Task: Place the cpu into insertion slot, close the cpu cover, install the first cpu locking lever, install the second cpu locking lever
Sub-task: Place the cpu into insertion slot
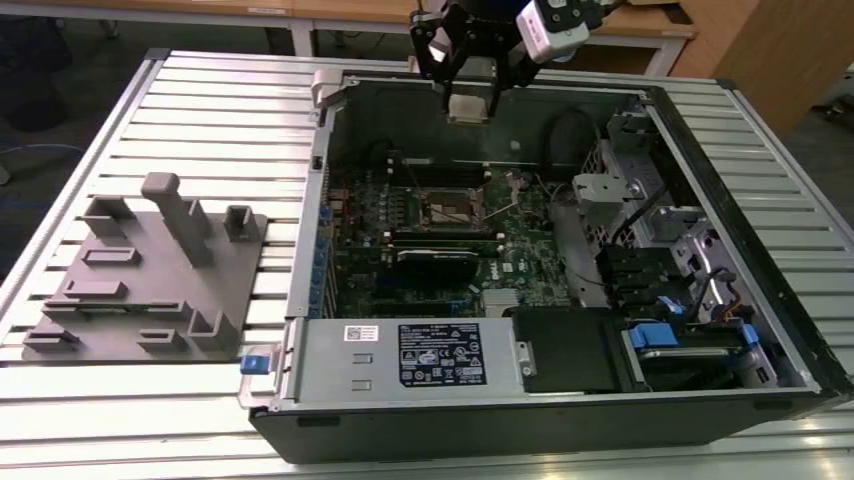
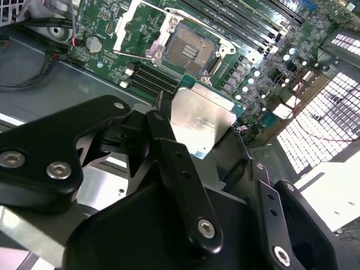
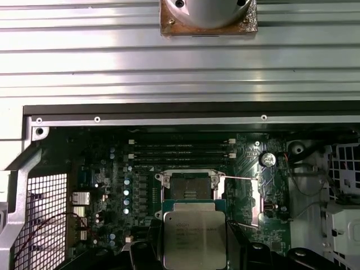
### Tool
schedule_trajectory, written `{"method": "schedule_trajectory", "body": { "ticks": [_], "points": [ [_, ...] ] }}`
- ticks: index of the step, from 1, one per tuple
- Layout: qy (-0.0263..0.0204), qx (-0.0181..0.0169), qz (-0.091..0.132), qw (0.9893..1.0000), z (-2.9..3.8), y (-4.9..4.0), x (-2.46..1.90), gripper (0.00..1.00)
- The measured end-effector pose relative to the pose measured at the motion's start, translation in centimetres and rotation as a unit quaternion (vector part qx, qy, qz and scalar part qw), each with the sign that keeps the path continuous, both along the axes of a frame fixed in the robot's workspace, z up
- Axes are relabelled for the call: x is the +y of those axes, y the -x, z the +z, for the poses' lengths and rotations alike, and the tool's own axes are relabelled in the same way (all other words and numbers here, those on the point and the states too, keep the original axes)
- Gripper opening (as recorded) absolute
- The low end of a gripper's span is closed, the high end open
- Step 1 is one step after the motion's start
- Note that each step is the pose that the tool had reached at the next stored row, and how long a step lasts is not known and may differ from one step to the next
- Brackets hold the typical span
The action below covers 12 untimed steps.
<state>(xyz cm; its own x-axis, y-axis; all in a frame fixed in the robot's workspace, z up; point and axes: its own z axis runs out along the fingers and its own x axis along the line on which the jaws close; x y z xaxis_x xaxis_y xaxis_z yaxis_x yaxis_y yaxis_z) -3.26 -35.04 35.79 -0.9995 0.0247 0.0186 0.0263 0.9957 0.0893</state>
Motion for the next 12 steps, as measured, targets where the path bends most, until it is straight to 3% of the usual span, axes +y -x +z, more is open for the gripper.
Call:
{"method": "schedule_trajectory", "body": {
  "ticks": [12],
  "points": [
    [-0.0002, -0.0001, 0.000, 1.0000, -0.37, 0.00, 0.00, 0.54]
  ]
}}
